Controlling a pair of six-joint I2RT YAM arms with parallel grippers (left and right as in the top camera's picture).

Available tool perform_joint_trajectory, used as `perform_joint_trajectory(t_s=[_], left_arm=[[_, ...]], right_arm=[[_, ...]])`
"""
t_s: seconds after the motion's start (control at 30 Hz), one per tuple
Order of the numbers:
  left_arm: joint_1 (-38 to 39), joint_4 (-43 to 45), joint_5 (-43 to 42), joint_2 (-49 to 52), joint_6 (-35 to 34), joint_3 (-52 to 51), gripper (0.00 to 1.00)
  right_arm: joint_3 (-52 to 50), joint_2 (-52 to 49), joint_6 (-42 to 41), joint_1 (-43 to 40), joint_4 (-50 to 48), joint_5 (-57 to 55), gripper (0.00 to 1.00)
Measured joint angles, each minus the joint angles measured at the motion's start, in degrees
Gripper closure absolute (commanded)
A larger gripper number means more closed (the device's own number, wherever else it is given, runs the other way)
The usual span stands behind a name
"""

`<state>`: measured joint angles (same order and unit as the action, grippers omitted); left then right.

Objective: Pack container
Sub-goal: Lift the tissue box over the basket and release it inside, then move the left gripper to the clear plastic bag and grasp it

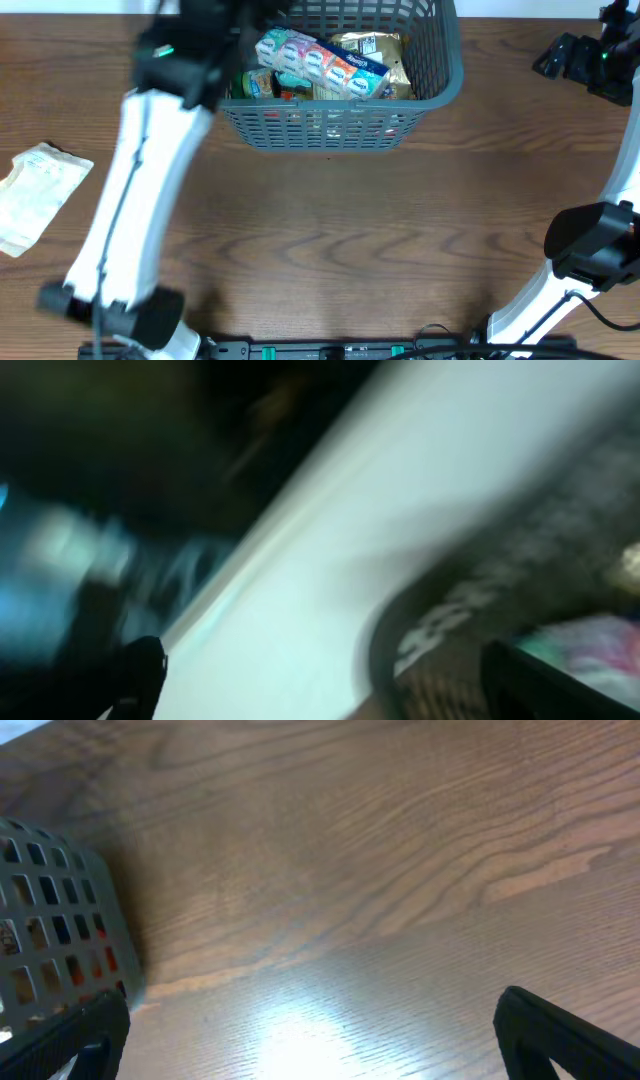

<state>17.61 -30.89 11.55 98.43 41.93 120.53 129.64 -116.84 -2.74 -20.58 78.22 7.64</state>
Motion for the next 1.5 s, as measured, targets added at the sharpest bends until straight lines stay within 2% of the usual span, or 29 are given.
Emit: perform_joint_trajectory(t_s=[0.07, 0.2, 0.33, 0.4, 0.53, 0.63, 0.73, 0.97, 1.2, 1.5], left_arm=[[-4.2, -4.7, 7.7, -4.0, -13.9, 0.6, 0.02], [-14.7, -21.7, 18.6, -7.9, -42.0, 1.1, 0.02], [-24.0, -36.3, 22.5, -7.5, -69.9, 0.5, 0.02], [-28.5, -40.7, 22.3, -6.9, -83.4, -0.3, 0.02], [-36.5, -44.3, 20.5, -6.6, -102.8, -2.6, 0.02], [-40.7, -44.5, 18.1, -6.6, -113.9, -4.3, 0.02], [-44.4, -44.5, 14.4, -6.1, -122.0, -6.4, 0.02], [-50.9, -44.2, 7.1, 0.6, -131.9, -9.9, 0.02], [-54.6, -40.6, 0.4, 11.7, -134.7, -10.5, 0.02], [-57.1, -34.6, -2.7, 22.3, -135.2, -10.6, 0.02]], right_arm=[[0.0, 0.0, 0.0, 0.0, -0.2, 0.1, 0.01], [0.0, 0.0, 0.0, 0.0, -0.7, 0.1, 0.01], [0.0, 0.0, 0.0, 0.0, -0.9, 0.1, 0.01], [0.0, 0.0, 0.0, 0.0, -0.9, 0.1, 0.01], [0.0, 0.0, 0.0, 0.0, -0.9, 0.1, 0.01], [0.0, 0.0, 0.0, 0.0, -0.9, 0.1, 0.01], [0.0, 0.0, 0.0, 0.0, -0.9, 0.1, 0.01], [0.0, 0.0, 0.0, 0.0, -0.6, 0.1, 0.01], [0.0, 0.0, 0.0, 0.0, 0.2, 0.1, 0.01], [0.0, 0.0, 0.0, 0.0, 1.9, 0.1, 0.01]])
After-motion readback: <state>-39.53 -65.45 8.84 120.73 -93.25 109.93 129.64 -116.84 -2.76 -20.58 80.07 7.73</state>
